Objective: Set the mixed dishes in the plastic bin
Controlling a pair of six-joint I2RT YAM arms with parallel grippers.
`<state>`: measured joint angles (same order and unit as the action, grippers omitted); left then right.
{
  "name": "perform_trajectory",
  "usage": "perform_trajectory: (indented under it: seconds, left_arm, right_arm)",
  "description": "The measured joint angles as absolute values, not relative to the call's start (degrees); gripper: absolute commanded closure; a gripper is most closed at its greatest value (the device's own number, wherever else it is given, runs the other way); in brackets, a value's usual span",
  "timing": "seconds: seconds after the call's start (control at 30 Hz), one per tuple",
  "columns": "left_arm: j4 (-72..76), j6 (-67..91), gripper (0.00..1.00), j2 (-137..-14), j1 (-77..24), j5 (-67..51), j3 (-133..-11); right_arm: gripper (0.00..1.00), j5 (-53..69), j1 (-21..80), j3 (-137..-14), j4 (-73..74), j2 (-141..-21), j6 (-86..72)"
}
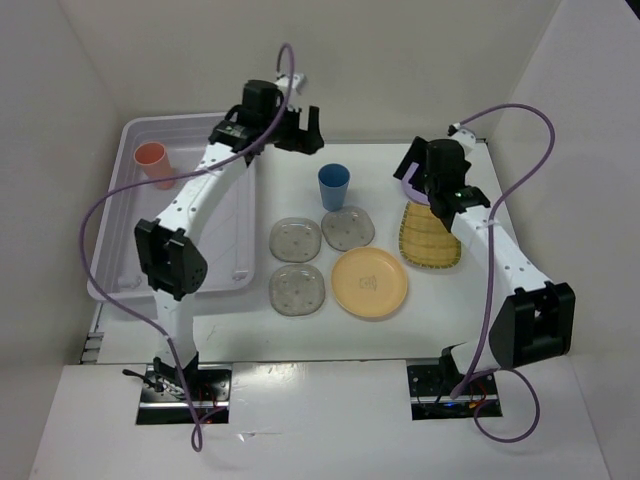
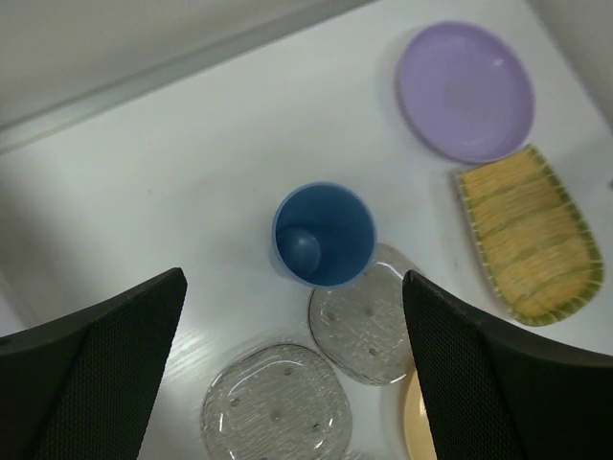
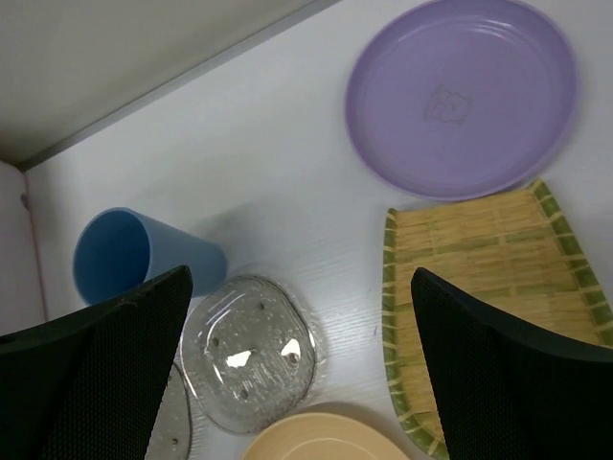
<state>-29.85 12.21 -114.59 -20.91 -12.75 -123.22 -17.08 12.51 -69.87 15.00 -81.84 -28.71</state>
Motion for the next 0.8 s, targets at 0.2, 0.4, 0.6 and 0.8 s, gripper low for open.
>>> perform_trajectory:
  seconds: [0.2, 0.4, 0.6, 0.8]
  left_arm:
    - [-30.0, 12.3, 0.0, -121.6, -24.5, -4.2, -123.2]
    - [-29.9, 12.4, 0.02, -124.5, -26.6, 0.1, -123.4]
    - [-30.2, 12.3, 0.04, -129.0, -27.8, 0.9, -125.8]
    - [-32.3, 11.9, 0.11, -133.5, -28.1, 3.8, -130.0]
  right_arm:
    - [0.01, -16.8, 11.3, -66.9, 15.2, -79.5, -29.5]
    - [0.01, -16.5, 11.1, -64.7, 15.6, -78.8, -30.3]
    - [0.01, -16.3, 10.9, -64.1, 15.5, -77.0, -30.4]
    - [0.01, -16.3, 10.4, -64.0, 15.5, -75.8, -30.9]
